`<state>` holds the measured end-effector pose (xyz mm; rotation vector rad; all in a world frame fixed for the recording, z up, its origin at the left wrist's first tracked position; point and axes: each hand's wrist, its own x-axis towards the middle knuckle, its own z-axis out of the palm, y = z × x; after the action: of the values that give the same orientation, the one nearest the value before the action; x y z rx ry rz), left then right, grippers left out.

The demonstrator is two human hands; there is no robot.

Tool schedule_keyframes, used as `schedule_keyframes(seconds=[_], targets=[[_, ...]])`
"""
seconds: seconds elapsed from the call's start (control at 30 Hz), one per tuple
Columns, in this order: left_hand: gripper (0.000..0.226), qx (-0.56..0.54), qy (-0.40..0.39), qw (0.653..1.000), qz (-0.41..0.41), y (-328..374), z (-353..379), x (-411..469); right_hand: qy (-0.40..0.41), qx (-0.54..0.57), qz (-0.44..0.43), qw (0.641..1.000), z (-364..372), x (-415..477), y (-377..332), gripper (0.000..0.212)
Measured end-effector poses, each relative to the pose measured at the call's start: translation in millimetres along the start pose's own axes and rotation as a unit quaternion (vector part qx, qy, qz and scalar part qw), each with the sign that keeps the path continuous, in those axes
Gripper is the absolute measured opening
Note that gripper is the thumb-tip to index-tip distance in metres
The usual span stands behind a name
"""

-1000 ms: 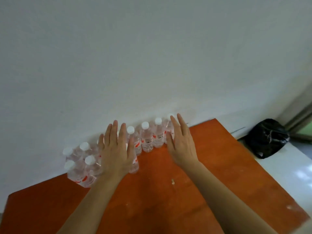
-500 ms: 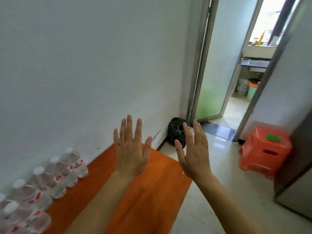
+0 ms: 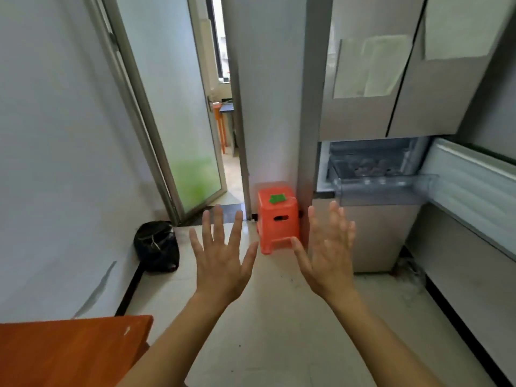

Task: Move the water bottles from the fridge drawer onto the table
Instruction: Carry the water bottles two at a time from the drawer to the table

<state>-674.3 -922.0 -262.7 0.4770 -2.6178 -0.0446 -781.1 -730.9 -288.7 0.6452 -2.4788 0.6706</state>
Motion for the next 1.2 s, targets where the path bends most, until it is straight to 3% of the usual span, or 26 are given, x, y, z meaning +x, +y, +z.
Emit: schedule_keyframes(seconds=[0.37, 0.63, 0.83, 1.0, 1.2], targets=[[0.075, -0.077, -0.033, 0.994, 0.073, 136, 129, 179, -0.002, -0.115, 0.082, 0.990, 27, 101, 194, 0.085], [0.073, -0.100, -0.139, 0.972, 0.158, 252, 245, 313, -0.068, -0.191, 0.140, 0.969, 51, 192, 330, 0.090], [0.072, -0.076, -0.192, 0.954, 0.219, 331, 303, 377, -0.063, -0.187, 0.230, 0.953, 53, 228, 428, 0.090], [0.074, -0.057, -0.196, 0.960, 0.189, 384, 353, 426, -0.067, -0.145, 0.225, 0.961, 75, 281, 514, 0.091], [0.080, -0.036, -0.237, 0.965, 0.107, 440, 393, 470, -0.155, -0.080, 0.204, 0.963, 106, 357, 593, 0.089]])
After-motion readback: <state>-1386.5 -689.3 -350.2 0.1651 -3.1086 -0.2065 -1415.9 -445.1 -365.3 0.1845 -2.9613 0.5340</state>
